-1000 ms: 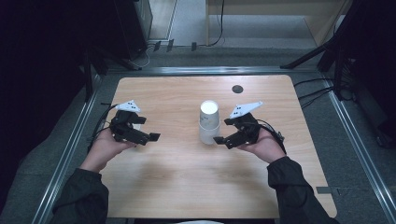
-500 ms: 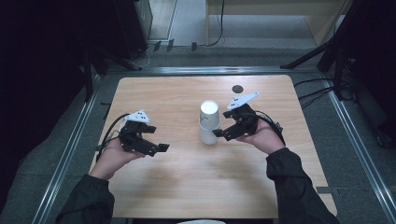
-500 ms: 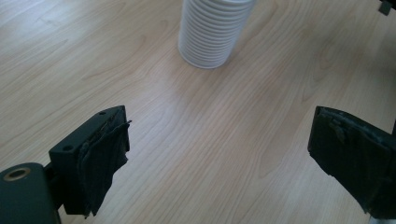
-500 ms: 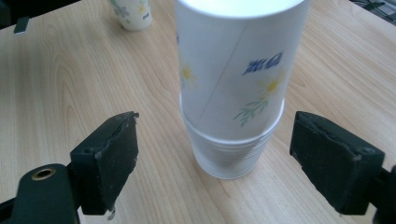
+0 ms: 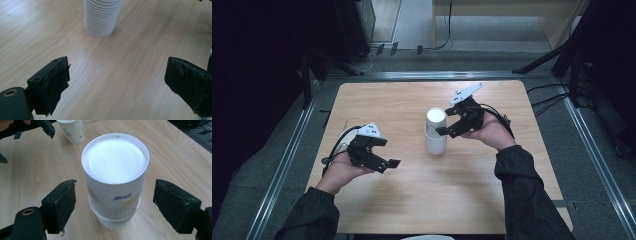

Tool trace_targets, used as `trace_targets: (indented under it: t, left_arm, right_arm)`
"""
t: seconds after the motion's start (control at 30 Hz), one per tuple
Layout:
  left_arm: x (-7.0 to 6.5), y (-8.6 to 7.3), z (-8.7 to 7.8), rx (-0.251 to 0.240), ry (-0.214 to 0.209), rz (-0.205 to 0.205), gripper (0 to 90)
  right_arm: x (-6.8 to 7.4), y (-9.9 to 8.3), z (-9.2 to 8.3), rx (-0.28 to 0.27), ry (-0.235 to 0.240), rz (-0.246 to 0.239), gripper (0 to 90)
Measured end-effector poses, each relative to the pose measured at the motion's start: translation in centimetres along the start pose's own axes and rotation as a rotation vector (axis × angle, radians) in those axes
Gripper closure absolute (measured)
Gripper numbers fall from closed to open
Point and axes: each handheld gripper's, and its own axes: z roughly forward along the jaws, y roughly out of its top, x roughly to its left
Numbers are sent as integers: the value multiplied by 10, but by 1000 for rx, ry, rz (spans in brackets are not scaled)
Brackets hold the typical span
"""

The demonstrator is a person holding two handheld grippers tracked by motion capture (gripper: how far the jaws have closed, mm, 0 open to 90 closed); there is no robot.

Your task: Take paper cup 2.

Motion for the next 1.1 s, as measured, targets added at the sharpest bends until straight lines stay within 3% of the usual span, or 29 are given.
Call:
trace_targets:
  t: [0.2,0.47,0.67,1.1]
  left_arm:
    - [-1,-1,2,11,-3,5,60]
    - [-3,-2,9,44,-17,17,60]
    - [-4,-2,10,57,-24,24,60]
    - [-3,-4,10,73,-37,18,60]
  right_arm:
    - [-5,6,8,14,24,-9,195]
    - [-4,19,14,31,11,-31,227]
    - [-2,19,16,38,15,-48,308]
    - [-2,19,14,17,14,-50,323]
